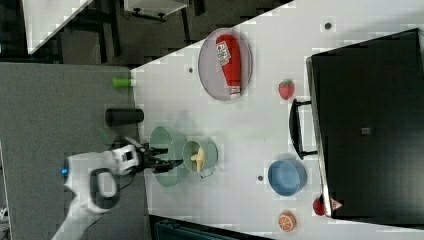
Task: Pick Banana and place it in mug.
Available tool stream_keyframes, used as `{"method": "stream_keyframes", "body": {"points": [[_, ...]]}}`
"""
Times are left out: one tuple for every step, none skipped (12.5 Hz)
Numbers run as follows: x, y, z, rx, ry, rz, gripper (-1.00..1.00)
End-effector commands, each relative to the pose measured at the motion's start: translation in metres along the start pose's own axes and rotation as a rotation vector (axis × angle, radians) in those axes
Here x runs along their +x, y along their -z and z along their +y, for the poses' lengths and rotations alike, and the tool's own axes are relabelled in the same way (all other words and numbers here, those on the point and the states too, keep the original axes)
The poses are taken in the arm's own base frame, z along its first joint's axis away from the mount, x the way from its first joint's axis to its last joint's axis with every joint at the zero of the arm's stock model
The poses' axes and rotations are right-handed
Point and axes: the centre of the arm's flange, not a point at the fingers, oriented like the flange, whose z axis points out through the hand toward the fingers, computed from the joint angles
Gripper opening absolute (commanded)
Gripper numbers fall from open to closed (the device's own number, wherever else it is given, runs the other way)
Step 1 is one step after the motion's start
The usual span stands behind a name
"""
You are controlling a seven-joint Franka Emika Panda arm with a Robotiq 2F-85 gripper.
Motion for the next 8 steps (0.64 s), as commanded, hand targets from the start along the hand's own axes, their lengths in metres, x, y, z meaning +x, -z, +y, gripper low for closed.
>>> {"method": "stream_keyframes", "body": {"points": [[0.037,0.097,0.025,0.027,-0.142,0.063,1.00],[0.049,0.127,0.040,0.002,-0.173,0.046,1.00],[0.062,0.157,0.056,-0.010,-0.215,0.030,1.00],[0.076,0.184,0.073,-0.016,-0.259,0.015,1.00],[0.090,0.209,0.092,-0.013,-0.301,0.003,1.00],[0.105,0.231,0.109,0.004,-0.328,0.006,1.00],[0.119,0.250,0.127,0.022,-0.351,0.014,1.00],[0.130,0.263,0.144,0.026,-0.352,0.022,1.00]]}}
